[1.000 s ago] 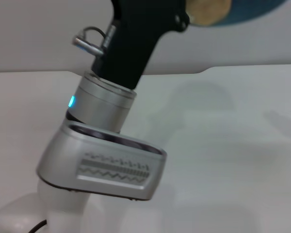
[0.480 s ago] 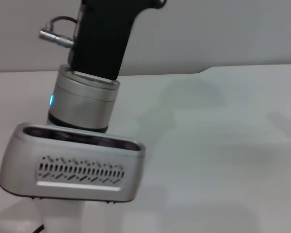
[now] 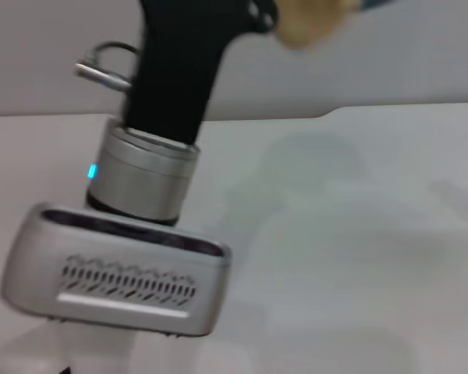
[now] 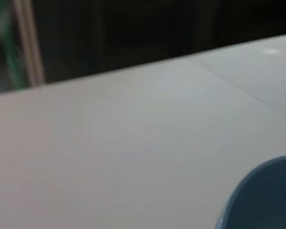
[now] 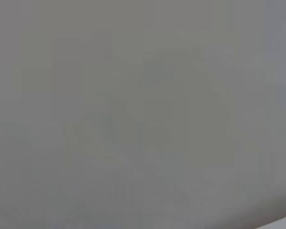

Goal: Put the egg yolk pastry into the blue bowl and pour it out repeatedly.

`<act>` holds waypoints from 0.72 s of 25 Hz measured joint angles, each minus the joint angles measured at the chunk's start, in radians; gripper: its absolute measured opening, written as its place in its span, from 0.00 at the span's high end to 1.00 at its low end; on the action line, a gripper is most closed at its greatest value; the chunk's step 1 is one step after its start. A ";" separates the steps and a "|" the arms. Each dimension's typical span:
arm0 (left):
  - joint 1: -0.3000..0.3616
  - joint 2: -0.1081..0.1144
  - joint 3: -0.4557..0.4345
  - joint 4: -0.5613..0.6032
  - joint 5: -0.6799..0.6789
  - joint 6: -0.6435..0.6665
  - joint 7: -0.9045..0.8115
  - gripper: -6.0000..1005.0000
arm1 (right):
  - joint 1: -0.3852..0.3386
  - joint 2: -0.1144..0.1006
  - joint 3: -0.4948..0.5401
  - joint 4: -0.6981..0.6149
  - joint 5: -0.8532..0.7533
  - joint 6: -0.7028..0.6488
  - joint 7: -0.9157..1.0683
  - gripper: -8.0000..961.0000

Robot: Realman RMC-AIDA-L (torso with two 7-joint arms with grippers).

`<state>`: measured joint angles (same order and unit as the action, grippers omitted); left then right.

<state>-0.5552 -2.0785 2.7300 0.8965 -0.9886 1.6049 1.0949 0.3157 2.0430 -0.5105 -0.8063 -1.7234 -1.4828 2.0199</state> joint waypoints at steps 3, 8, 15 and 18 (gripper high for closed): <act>-0.006 0.000 0.002 0.018 0.008 0.028 -0.005 0.98 | -0.001 0.000 0.001 0.002 0.000 -0.002 -0.001 0.66; -0.006 0.000 -0.006 0.043 0.035 0.055 -0.016 0.98 | -0.005 -0.001 0.002 -0.005 0.000 -0.007 -0.002 0.66; -0.014 0.000 -0.113 0.018 -0.001 -0.264 -0.144 0.98 | 0.017 -0.008 -0.026 -0.010 -0.074 -0.030 -0.002 0.66; -0.013 0.000 -0.215 0.048 -0.084 -0.455 -0.166 0.98 | 0.045 -0.018 -0.093 -0.011 -0.114 -0.041 -0.003 0.66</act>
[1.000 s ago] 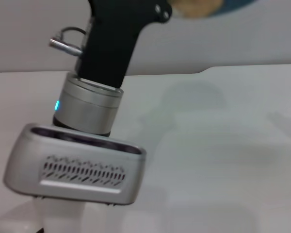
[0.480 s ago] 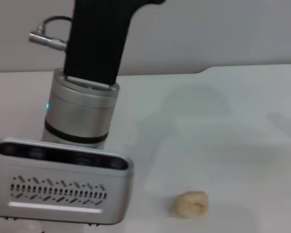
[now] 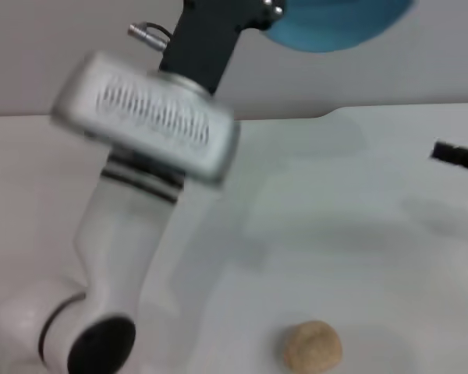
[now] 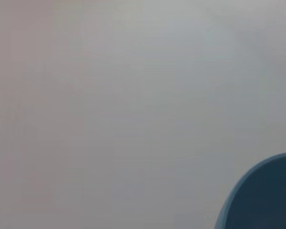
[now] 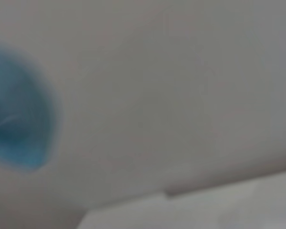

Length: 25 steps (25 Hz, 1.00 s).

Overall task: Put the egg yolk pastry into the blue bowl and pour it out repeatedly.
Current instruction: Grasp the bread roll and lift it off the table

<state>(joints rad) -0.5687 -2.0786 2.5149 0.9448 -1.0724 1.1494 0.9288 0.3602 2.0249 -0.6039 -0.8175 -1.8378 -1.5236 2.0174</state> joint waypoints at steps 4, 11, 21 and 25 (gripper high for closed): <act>-0.007 0.006 -0.213 0.050 -0.130 -0.411 0.006 0.98 | 0.052 -0.010 -0.118 0.001 -0.063 0.001 0.001 0.66; -0.067 0.013 -0.729 -0.009 -0.233 -1.242 -0.004 0.98 | 0.170 -0.008 -0.282 -0.002 -0.270 -0.003 0.044 0.66; -0.132 0.025 -1.080 -0.096 0.217 -1.919 -0.370 0.98 | 0.299 0.020 -0.617 -0.045 -0.460 0.003 0.166 0.66; -0.135 0.024 -1.082 -0.081 0.281 -1.982 -0.422 0.98 | 0.330 0.026 -0.698 -0.048 -0.484 0.003 0.213 0.66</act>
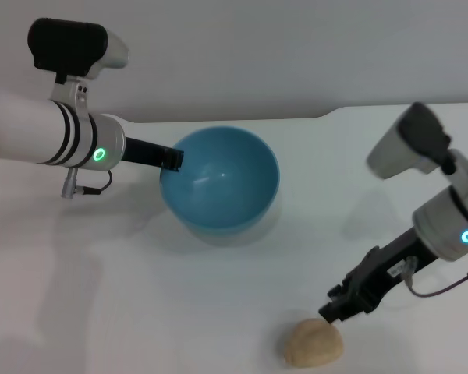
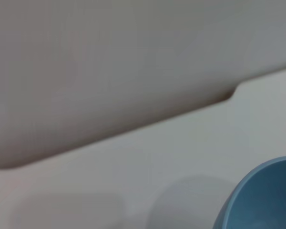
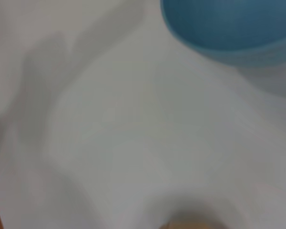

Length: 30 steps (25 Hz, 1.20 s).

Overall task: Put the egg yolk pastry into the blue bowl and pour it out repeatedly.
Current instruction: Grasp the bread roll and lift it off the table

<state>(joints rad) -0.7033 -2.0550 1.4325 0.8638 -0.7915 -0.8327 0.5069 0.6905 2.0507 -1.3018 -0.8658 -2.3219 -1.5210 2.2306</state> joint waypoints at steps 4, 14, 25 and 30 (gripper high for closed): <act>0.011 -0.003 0.006 0.020 0.004 -0.026 -0.006 0.98 | 0.031 0.011 -0.107 0.001 -0.059 0.001 0.074 0.66; 0.013 -0.004 0.008 0.037 0.005 -0.043 -0.008 0.98 | 0.045 0.025 -0.309 0.004 -0.060 0.077 0.156 0.67; 0.007 -0.004 0.009 0.047 0.007 -0.045 -0.009 0.98 | 0.056 0.028 -0.421 0.006 -0.005 0.221 0.178 0.67; 0.005 -0.004 0.009 0.047 0.008 -0.043 -0.010 0.98 | 0.058 0.028 -0.453 0.008 0.006 0.243 0.170 0.71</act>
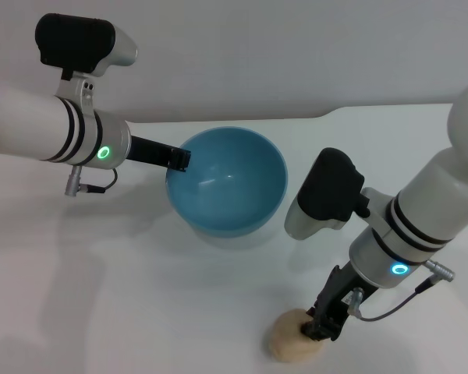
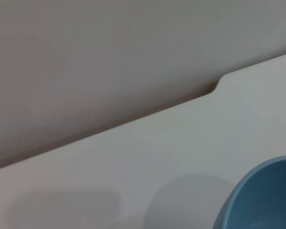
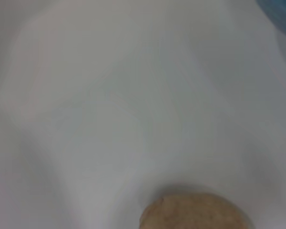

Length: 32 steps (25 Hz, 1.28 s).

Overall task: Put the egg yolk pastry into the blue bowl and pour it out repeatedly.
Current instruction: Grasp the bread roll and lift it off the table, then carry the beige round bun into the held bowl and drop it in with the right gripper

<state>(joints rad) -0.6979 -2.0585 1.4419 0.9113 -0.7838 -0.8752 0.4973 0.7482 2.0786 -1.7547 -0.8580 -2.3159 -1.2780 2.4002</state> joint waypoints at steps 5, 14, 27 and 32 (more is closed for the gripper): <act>-0.001 0.000 0.000 0.000 0.000 0.003 0.000 0.98 | -0.006 -0.001 -0.011 -0.012 -0.005 -0.002 -0.020 0.83; 0.000 0.002 0.000 0.001 0.007 0.005 0.000 0.98 | -0.046 -0.003 0.017 -0.142 -0.003 -0.127 -0.078 0.91; -0.006 0.002 0.000 0.002 0.022 -0.023 0.001 0.98 | -0.077 -0.005 0.190 -0.302 0.047 -0.258 -0.202 0.96; -0.008 0.000 0.004 0.001 0.022 -0.035 0.000 0.98 | -0.085 -0.005 0.304 -0.369 0.104 -0.275 -0.248 0.97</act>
<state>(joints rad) -0.7059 -2.0580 1.4458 0.9127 -0.7614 -0.9099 0.4975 0.6632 2.0739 -1.4506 -1.2269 -2.2119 -1.5525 2.1521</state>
